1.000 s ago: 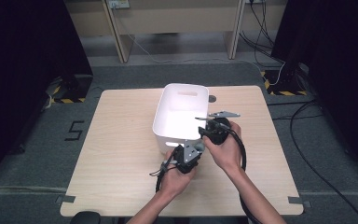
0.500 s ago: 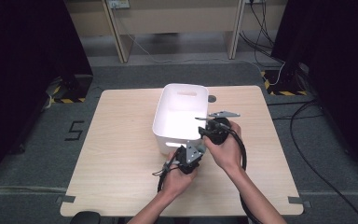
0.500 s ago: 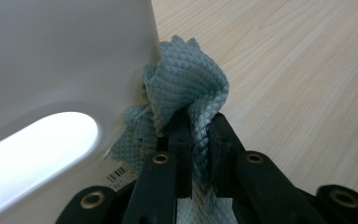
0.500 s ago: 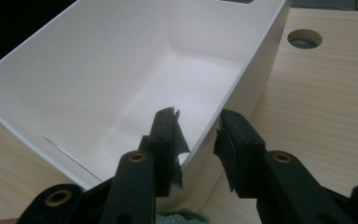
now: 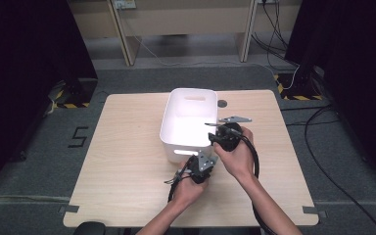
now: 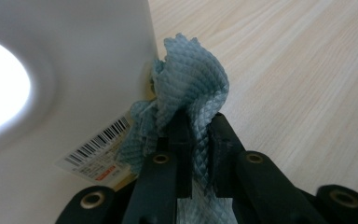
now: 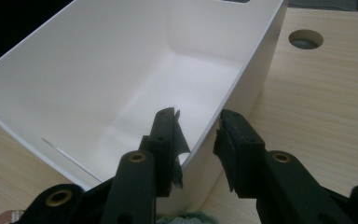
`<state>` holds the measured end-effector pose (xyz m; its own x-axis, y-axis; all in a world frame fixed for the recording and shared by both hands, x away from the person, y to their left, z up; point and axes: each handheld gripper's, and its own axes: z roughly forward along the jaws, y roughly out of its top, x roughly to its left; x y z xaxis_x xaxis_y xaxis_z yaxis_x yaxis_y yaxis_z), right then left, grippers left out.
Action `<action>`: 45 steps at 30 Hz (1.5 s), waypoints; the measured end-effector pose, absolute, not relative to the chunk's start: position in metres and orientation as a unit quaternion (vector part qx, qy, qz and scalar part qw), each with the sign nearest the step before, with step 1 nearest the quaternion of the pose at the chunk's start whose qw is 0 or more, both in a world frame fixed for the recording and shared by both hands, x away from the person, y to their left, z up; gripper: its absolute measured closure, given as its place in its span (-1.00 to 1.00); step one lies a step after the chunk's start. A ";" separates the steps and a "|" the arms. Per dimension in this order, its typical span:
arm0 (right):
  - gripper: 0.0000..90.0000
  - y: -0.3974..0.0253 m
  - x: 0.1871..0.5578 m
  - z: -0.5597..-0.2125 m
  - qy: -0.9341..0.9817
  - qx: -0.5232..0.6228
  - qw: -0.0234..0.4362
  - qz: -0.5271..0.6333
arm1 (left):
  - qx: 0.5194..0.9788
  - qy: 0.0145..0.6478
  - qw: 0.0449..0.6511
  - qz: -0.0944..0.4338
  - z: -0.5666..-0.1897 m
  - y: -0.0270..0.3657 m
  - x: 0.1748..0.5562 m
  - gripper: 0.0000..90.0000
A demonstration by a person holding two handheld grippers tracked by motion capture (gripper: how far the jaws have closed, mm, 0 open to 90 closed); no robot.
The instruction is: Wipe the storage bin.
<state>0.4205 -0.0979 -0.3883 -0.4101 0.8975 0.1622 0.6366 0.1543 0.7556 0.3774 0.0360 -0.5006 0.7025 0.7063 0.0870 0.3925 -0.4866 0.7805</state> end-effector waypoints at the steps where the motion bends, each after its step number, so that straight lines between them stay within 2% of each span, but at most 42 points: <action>1: 0.50 -0.098 0.420 -0.388 0.742 0.517 0.166 0.394 | 0.839 0.328 0.384 0.202 -0.502 0.036 0.378 0.82; 7: 0.50 -0.097 0.421 -0.388 0.742 0.518 0.167 0.392 | 0.847 0.330 0.375 0.182 -0.500 0.040 0.379 0.82; 11: 0.50 -0.097 0.422 -0.388 0.743 0.518 0.164 0.391 | 0.843 0.336 0.383 0.174 -0.487 0.066 0.368 0.82; 21: 0.55 -0.098 0.426 -0.386 0.748 0.519 0.171 0.377 | 0.812 0.385 0.385 0.210 -0.466 0.143 0.362 0.81; 32: 0.60 -0.101 0.430 -0.385 0.751 0.519 0.178 0.368 | 0.816 0.381 0.379 0.214 -0.467 0.145 0.363 0.81; 40: 0.42 -0.117 0.420 -0.372 0.721 0.524 0.192 0.411 | 0.805 0.395 0.375 0.237 -0.462 0.177 0.352 0.81; 45: 0.42 -0.142 0.418 -0.372 0.706 0.539 0.210 0.409 | 0.785 0.432 0.364 0.254 -0.464 0.211 0.356 0.80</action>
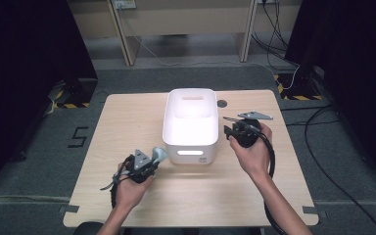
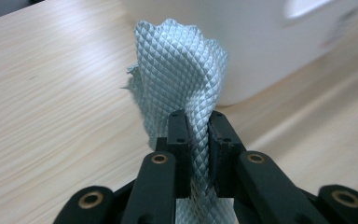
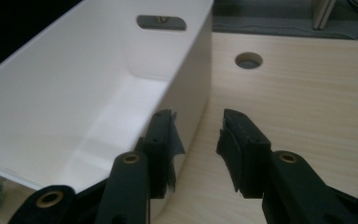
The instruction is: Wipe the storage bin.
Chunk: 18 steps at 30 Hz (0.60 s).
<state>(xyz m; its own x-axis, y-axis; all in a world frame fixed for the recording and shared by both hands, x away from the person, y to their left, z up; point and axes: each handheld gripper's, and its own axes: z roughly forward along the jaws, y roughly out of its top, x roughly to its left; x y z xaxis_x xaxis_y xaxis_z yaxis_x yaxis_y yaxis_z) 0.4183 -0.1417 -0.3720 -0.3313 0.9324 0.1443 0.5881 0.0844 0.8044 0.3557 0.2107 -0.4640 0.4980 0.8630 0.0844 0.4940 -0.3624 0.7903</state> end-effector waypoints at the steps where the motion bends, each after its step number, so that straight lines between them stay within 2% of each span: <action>1: 0.42 -0.147 0.418 -0.375 0.706 0.542 0.211 0.403 | 0.782 0.440 0.359 0.257 -0.465 0.218 0.358 0.80; 11: 0.41 -0.174 0.418 -0.424 0.719 0.575 0.191 0.340 | 0.754 0.517 0.313 0.258 -0.493 0.268 0.394 0.78; 18: 0.41 -0.174 0.418 -0.430 0.723 0.576 0.188 0.332 | 0.753 0.537 0.295 0.241 -0.505 0.273 0.408 0.70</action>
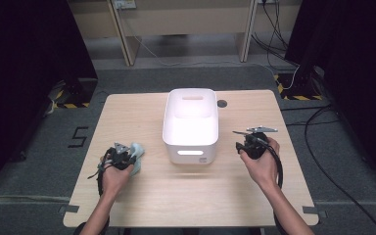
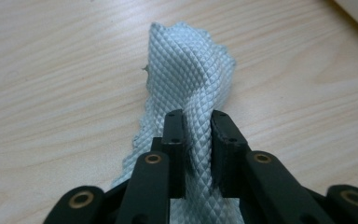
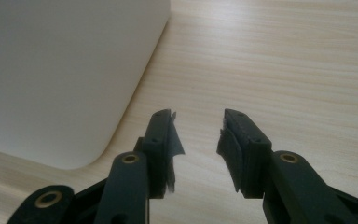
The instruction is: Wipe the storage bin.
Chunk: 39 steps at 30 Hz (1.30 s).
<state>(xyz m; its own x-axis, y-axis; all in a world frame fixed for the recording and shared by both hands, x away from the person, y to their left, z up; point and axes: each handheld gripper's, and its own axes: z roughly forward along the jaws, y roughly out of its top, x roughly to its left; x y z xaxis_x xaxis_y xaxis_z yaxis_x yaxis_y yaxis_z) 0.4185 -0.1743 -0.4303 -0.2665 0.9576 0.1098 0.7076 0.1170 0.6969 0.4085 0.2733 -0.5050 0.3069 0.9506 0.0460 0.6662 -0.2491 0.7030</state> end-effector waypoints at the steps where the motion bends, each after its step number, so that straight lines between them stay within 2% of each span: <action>1: 0.41 -0.174 0.418 -0.430 0.723 0.575 0.189 0.332 | 0.754 0.537 0.294 0.239 -0.505 0.273 0.410 0.68; 5: 0.40 -0.173 0.416 -0.429 0.724 0.574 0.188 0.334 | 0.756 0.537 0.291 0.235 -0.504 0.273 0.413 0.55; 12: 0.39 -0.174 0.415 -0.428 0.724 0.572 0.188 0.336 | 0.755 0.527 0.309 0.239 -0.503 0.271 0.410 0.05; 17: 0.38 -0.171 0.415 -0.430 0.728 0.569 0.186 0.335 | 0.752 0.515 0.325 0.253 -0.491 0.271 0.399 -0.07; 23: 0.36 -0.174 0.411 -0.425 0.727 0.566 0.190 0.338 | 0.744 0.501 0.349 0.270 -0.469 0.279 0.376 -0.13; 27: 0.32 -0.184 0.404 -0.421 0.722 0.570 0.195 0.340 | 0.732 0.500 0.363 0.288 -0.459 0.300 0.351 -0.13; 33: 0.29 -0.198 0.390 -0.421 0.722 0.576 0.191 0.333 | 0.709 0.519 0.372 0.300 -0.466 0.327 0.326 -0.12; 39: 0.27 -0.212 0.372 -0.427 0.720 0.584 0.189 0.325 | 0.694 0.526 0.392 0.297 -0.488 0.335 0.319 -0.10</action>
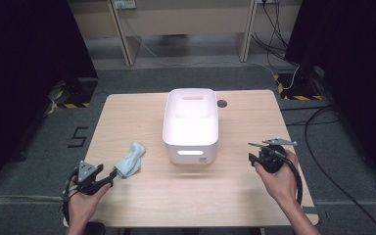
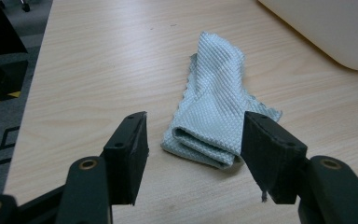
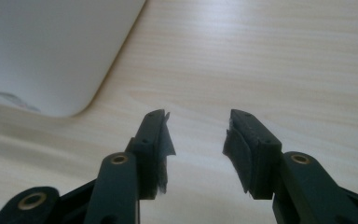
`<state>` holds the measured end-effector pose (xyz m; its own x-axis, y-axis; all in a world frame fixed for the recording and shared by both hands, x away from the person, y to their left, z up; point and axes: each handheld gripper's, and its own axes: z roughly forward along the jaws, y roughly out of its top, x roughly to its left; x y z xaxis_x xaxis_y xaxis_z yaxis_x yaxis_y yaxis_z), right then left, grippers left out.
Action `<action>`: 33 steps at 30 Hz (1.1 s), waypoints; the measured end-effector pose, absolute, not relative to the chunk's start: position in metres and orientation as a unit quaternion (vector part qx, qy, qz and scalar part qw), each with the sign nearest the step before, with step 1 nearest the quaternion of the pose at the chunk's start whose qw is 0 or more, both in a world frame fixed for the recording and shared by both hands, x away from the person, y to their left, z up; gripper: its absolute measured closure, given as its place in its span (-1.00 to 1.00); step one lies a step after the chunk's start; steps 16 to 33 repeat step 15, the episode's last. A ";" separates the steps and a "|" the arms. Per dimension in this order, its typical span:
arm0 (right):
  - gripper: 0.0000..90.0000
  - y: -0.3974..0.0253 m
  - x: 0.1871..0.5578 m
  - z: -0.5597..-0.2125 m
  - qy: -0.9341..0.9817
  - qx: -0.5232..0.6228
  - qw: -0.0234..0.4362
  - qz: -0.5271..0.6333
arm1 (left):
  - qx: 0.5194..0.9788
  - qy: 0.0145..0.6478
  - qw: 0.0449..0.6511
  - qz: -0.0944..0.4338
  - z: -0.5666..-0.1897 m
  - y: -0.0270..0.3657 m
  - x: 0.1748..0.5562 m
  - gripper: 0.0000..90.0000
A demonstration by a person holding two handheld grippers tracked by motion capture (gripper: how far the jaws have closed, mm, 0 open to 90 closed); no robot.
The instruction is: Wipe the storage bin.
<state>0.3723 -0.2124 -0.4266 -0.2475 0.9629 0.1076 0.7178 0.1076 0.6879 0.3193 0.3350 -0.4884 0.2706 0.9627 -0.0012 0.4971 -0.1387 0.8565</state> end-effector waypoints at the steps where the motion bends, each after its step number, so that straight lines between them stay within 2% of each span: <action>1: 0.27 -0.213 0.370 -0.428 0.719 0.586 0.187 0.324 | 0.691 0.526 0.398 0.295 -0.491 0.335 0.319 -0.09; 11: 0.25 -0.224 0.359 -0.442 0.708 0.600 0.179 0.327 | 0.681 0.504 0.433 0.308 -0.508 0.324 0.314 -0.06; 33: 0.24 -0.226 0.360 -0.445 0.707 0.601 0.184 0.326 | 0.681 0.501 0.434 0.311 -0.509 0.323 0.314 -0.06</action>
